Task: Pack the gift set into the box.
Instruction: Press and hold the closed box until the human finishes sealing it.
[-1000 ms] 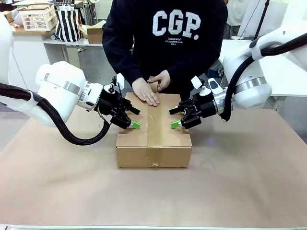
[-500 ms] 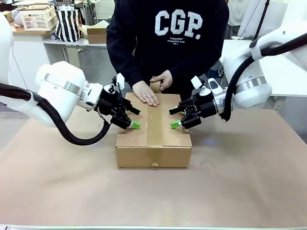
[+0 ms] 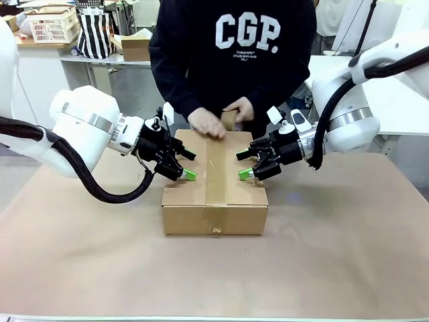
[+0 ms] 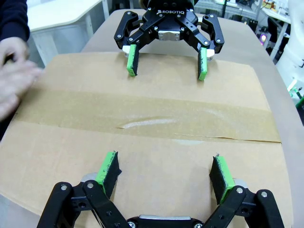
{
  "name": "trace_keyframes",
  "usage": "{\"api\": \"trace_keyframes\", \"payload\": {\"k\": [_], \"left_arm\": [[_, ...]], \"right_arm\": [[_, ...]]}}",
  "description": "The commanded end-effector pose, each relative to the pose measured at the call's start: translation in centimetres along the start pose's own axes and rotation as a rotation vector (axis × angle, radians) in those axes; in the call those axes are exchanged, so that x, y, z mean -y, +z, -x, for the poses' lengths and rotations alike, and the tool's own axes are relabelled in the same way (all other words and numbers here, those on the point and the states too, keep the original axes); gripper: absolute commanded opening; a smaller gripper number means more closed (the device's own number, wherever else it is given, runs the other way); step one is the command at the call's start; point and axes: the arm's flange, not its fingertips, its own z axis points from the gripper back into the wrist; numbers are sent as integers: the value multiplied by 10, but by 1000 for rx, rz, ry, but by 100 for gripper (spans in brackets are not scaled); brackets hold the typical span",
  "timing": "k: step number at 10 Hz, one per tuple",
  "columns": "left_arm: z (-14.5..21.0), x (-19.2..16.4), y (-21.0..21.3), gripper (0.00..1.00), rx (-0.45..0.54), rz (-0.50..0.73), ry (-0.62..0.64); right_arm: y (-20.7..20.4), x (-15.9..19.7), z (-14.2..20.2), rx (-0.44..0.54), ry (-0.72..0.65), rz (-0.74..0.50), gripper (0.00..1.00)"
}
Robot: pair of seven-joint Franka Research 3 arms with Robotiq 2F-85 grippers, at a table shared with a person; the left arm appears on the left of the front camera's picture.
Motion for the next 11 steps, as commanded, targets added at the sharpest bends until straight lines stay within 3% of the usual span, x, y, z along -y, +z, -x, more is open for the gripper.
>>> {"api": "trace_keyframes", "payload": {"k": [1, 11], "left_arm": [[2, 1, -1, 100, -4, 3, -1], [2, 1, -1, 100, -4, 3, -1]], "right_arm": [[-2, -1, 3, -11, -5, 4, 100], [-2, -1, 3, -11, -5, 4, 100]]}}
